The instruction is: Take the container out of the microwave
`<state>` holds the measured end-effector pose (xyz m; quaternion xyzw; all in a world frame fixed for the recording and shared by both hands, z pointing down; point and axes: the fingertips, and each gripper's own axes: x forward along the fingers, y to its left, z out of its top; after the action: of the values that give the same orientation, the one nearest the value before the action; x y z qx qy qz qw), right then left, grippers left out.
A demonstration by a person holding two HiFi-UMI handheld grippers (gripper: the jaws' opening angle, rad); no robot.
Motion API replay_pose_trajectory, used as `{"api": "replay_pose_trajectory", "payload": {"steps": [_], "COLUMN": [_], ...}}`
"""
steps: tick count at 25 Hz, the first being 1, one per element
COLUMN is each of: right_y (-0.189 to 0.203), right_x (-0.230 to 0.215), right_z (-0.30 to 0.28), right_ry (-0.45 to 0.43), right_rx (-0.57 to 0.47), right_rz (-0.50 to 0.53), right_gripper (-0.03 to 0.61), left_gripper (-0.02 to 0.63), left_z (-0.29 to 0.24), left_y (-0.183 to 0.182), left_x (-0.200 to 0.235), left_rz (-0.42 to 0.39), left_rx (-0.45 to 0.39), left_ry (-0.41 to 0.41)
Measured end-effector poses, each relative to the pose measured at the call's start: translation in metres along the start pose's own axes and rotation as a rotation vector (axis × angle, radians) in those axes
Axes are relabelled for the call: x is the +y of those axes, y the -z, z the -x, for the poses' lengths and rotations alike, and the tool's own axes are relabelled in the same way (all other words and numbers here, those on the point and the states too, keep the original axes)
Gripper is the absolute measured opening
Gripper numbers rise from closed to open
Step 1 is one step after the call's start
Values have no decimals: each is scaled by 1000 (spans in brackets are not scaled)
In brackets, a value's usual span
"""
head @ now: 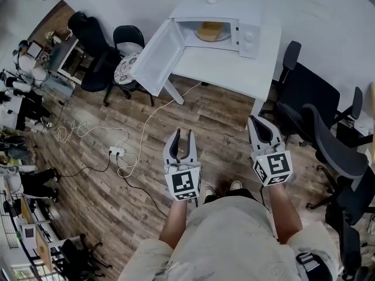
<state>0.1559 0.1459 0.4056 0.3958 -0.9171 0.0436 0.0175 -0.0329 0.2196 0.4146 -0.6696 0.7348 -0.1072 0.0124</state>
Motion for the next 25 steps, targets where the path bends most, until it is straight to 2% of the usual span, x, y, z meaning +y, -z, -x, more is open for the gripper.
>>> {"api": "replay_pose_trajectory", "payload": {"steps": [10, 15, 25], "right_y": [9, 14, 10], "right_x": [-39, -46, -50], "right_z": [9, 11, 2], "right_ry": [-29, -25, -4], "right_rx": [9, 10, 6], "right_rz": [-16, -25, 1], "right_gripper": [14, 15, 15], "left_gripper": [133, 133, 133], "left_z": [-13, -15, -33], "left_y": [-5, -1, -4], "left_x": [-43, -51, -53], "left_rz": [-18, -17, 3], "left_rx": [18, 30, -3], "left_ry": [-7, -1, 25]}}
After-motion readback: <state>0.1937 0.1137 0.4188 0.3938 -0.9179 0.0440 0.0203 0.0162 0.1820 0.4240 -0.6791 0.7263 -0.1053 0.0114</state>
